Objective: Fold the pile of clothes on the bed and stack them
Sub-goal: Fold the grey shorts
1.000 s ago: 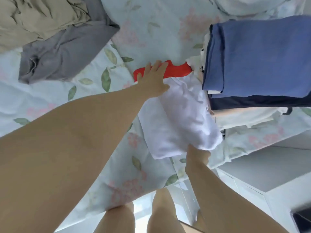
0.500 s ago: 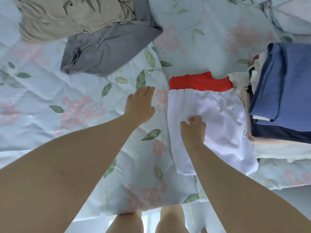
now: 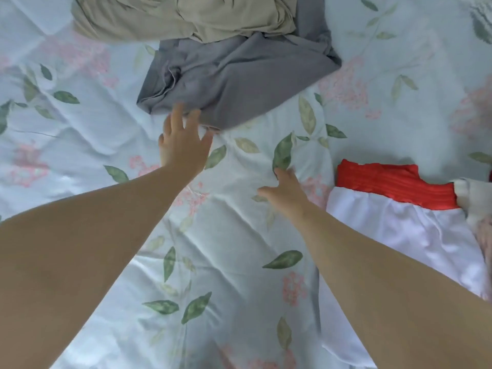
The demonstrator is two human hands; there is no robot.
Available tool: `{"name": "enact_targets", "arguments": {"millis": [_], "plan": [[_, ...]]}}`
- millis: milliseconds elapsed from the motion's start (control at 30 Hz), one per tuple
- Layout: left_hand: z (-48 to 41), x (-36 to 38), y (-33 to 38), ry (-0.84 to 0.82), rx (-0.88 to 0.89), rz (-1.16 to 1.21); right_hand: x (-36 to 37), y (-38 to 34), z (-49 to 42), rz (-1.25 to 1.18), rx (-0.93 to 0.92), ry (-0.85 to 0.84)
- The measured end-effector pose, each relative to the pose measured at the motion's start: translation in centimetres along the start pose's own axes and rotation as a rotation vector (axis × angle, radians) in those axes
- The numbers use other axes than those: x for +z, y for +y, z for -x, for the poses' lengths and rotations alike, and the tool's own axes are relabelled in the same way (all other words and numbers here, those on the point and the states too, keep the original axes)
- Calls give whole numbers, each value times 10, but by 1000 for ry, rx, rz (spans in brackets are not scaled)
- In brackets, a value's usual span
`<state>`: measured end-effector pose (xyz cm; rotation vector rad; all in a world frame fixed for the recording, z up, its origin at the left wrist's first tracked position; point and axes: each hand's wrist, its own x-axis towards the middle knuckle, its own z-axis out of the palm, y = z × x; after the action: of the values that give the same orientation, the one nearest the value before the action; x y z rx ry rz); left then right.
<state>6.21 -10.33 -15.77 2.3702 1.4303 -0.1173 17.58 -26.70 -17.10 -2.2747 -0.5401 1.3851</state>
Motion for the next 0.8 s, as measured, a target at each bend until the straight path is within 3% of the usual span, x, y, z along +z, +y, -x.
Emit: {"name": "enact_targets", "arguments": {"millis": [100, 267, 400, 467, 633, 733, 800], "plan": [[-32, -4, -18, 71, -163, 67, 5, 3, -4, 66, 46, -37], [-80, -13, -38, -40, -306, -60, 10, 6, -7, 56, 81, -61], [-100, -26, -52, -36, -399, -111, 15, 5, -8, 118, 94, -76], [-99, -30, -58, -68, -333, -84, 17, 4, -7, 134, 107, -68], [-52, -34, -52, -164, 24, 0, 9, 2, -7, 69, 94, -56], [9, -28, -36, -309, 259, 18, -4, -10, 2, -120, 86, 42], [53, -17, -26, -474, 426, 12, -10, -20, 11, -370, 123, 75]]}}
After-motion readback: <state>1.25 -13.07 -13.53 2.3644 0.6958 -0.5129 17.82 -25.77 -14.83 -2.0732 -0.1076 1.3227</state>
